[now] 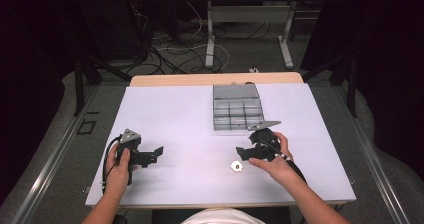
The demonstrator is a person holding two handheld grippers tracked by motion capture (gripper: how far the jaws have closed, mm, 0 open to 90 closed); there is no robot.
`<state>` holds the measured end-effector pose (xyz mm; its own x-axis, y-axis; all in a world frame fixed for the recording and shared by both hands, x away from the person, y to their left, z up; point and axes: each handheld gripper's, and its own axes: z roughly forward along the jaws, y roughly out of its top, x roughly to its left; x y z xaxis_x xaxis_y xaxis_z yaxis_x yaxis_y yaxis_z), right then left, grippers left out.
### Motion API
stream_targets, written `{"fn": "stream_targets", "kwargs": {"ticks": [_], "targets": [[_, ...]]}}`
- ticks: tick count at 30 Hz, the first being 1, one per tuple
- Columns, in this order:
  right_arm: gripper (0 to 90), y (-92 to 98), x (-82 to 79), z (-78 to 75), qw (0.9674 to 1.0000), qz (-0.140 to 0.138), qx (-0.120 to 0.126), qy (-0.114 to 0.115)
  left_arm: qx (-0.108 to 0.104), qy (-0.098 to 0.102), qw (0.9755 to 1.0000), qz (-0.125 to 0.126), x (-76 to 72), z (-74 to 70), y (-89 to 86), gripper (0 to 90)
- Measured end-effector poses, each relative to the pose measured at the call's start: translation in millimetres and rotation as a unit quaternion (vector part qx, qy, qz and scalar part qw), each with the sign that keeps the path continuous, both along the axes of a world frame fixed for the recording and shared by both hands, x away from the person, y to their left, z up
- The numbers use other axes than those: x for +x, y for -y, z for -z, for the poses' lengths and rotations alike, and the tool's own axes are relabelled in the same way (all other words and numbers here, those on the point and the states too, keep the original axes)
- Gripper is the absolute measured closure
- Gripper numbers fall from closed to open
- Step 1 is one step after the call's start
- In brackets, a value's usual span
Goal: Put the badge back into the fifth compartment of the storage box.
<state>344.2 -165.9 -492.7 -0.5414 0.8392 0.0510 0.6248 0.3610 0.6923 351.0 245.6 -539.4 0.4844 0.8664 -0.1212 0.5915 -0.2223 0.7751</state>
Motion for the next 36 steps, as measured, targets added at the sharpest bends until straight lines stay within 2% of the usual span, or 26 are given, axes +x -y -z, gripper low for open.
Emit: {"fn": "stream_targets", "kwargs": {"ticks": [4, 11, 14, 18, 21, 22, 23, 27, 36], "targets": [[23.8, -3.6, 1.2, 1.7, 1.0, -0.001, -0.002, -0.004, -0.004, 0.001, 1.0, 0.0, 0.0, 0.1, 0.3, 1.8], [25.8, -12.3, 1.5, 7.8, 0.9996, -0.007, -0.006, -0.025, 0.001, 0.0, 1.0, 0.002, -0.1, 0.0, -0.3, 1.8], [27.3, -15.1, 0.5, 9.9, 0.9993, -0.007, -0.012, -0.035, -0.004, -0.003, 1.0, 0.0, -0.2, 0.3, 0.2, 1.8], [28.5, -17.5, -0.9, 12.3, 0.999, -0.011, -0.008, -0.042, -0.003, -0.003, 1.0, 0.001, -0.1, 0.3, 0.1, 1.8], [29.1, -20.6, -2.6, 17.5, 0.9981, -0.018, -0.02, -0.055, -0.003, -0.003, 1.0, 0.001, -0.2, 0.3, -0.1, 1.8], [29.3, -21.7, -3.0, 19.3, 0.998, -0.022, -0.017, -0.057, -0.003, -0.002, 1.0, 0.001, 0.0, 0.4, -0.1, 1.8], [29.6, -22.0, -3.2, 20.5, 0.9976, -0.024, -0.026, -0.06, -0.003, -0.003, 1.0, 0.002, 0.0, 0.5, -0.2, 1.8], [31.0, -25.4, -4.3, 24.8, 0.9971, -0.03, -0.025, -0.065, -0.002, -0.004, 1.0, 0.002, 0.1, 0.6, -0.2, 1.8], [33.4, -31.5, -6.0, 36.7, 0.9954, -0.032, -0.049, -0.076, -0.002, -0.005, 1.0, 0.003, 0.1, 0.7, -0.4, 1.8]]}}
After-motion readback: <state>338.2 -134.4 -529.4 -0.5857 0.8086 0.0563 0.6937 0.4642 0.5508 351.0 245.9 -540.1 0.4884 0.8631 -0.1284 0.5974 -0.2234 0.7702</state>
